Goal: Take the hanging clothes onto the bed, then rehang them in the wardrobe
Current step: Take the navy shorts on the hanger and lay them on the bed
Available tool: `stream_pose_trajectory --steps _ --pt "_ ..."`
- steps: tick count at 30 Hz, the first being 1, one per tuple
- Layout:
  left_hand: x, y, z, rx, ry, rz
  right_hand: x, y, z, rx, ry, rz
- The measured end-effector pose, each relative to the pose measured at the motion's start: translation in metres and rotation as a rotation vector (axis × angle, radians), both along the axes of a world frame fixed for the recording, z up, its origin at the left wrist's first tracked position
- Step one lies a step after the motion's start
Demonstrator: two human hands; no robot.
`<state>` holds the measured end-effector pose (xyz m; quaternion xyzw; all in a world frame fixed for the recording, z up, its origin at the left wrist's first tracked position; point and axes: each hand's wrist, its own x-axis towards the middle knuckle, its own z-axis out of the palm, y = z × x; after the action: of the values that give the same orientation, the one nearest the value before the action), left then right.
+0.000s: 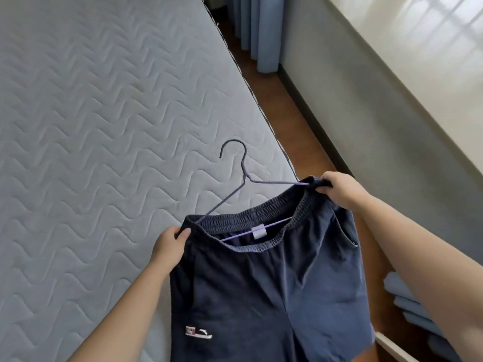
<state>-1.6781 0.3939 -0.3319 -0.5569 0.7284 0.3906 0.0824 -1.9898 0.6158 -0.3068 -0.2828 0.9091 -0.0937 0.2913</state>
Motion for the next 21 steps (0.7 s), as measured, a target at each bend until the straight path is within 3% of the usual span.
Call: stream_pose_trajectory --steps 10,21 --pt "-0.066 -0.054 -0.077 -0.042 0.127 0.189 -0.055 -0.054 -0.079 -0.097 0.012 -0.071" --pt "-0.074 -0.065 -0.130 -0.119 -0.018 0.185 -0.062 -0.062 -0.139 -0.083 0.054 -0.123"
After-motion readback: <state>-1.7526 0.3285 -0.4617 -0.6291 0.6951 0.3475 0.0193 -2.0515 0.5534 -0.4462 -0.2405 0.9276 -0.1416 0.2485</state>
